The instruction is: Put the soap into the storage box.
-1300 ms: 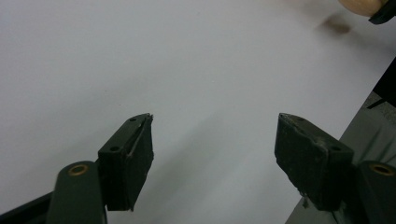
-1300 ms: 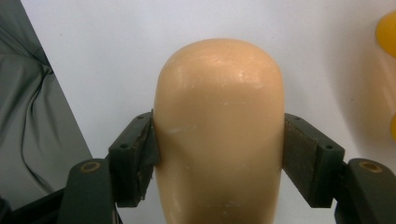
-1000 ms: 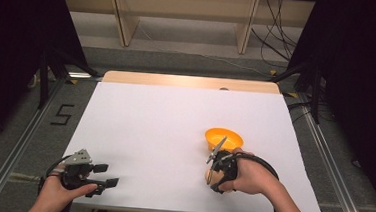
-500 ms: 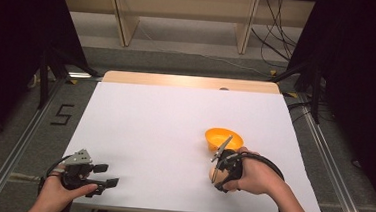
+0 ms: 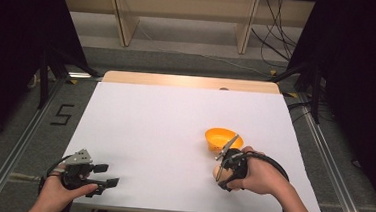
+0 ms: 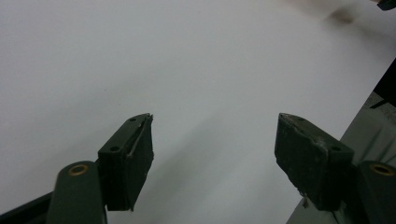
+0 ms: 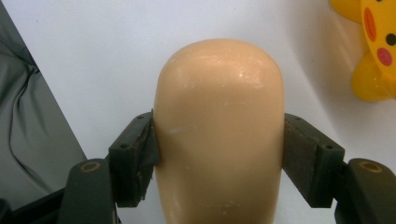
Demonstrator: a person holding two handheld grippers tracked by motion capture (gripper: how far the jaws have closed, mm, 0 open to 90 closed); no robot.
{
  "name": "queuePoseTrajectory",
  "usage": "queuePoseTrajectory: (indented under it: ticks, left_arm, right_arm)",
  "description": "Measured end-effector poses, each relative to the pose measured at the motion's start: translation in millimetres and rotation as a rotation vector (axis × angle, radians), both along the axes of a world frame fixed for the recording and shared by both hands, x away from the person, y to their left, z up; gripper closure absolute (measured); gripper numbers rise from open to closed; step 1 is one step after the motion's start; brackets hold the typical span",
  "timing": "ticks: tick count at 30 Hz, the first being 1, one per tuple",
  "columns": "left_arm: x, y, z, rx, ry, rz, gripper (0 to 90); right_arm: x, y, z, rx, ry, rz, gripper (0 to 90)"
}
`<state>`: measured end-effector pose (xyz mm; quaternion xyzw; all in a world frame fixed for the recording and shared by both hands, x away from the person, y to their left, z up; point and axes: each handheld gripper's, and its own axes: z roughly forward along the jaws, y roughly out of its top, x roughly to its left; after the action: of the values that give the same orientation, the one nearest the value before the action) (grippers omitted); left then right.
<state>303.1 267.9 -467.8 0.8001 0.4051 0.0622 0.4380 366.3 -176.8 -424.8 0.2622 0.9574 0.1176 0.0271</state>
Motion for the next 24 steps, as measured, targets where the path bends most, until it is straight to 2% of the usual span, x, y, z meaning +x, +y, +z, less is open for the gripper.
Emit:
queuePoseTrajectory:
  ticks: [2, 4, 5, 10, 13, 14, 15, 16, 18, 19, 20, 21, 24]
  left_arm:
    - [0.0, -0.1, 0.0, -0.001, 0.000, 0.000, 27.8]
    - [0.2, 0.3, 0.0, 0.005, -0.001, -0.002, 27.8]
    - [0.2, 0.3, 0.0, 0.005, 0.000, -0.001, 27.8]
    - [0.1, 0.0, -0.1, 0.000, 0.001, 0.001, 27.8]
    - [0.2, -0.2, -0.4, -0.004, -0.002, 0.002, 27.8]
    - [0.0, 0.0, 0.0, 0.000, 0.000, 0.001, 27.8]
    - [0.0, 0.2, 0.1, 0.000, -0.001, -0.001, 27.8]
    - [0.0, 0.2, 0.2, -0.002, -0.001, -0.001, 27.8]
    - [0.3, -0.1, -0.4, -0.004, -0.001, 0.002, 27.8]
    - [-0.2, -0.3, 0.1, 0.009, 0.000, 0.011, 27.8]
    - [-0.2, -0.3, 0.1, 0.009, 0.000, 0.010, 27.8]
    - [-0.1, 0.1, 0.3, 0.016, -0.001, 0.007, 27.8]
    - [0.2, -0.3, -0.6, -0.003, -0.001, 0.004, 27.8]
  right_arm:
    - [-0.1, -1.3, 0.2, 0.011, 0.001, 0.014, 33.2]
    - [-1.3, -1.9, 0.9, 0.004, -0.006, -0.024, 33.2]
    - [0.0, -3.2, 0.9, 0.015, -0.008, -0.001, 33.2]
    - [0.0, -5.7, 1.9, 0.025, -0.009, -0.003, 33.2]
    - [-0.4, -9.1, 3.3, 0.028, -0.014, -0.035, 33.2]
    - [-0.4, -9.1, 3.3, 0.028, -0.014, -0.035, 33.2]
    - [2.1, -10.8, 2.9, 0.034, -0.027, -0.003, 33.2]
    - [0.5, -12.2, 4.0, 0.036, -0.020, -0.042, 33.2]
    - [1.4, -13.0, 3.7, 0.040, -0.021, -0.027, 33.2]
    - [1.6, -13.6, 3.4, 0.042, -0.025, -0.025, 33.2]
    - [1.2, -14.7, 4.0, 0.029, -0.033, -0.043, 33.2]
    - [1.7, -15.5, 4.1, 0.025, -0.037, -0.038, 33.2]
    - [1.8, -17.0, 4.1, 0.030, -0.037, -0.040, 33.2]
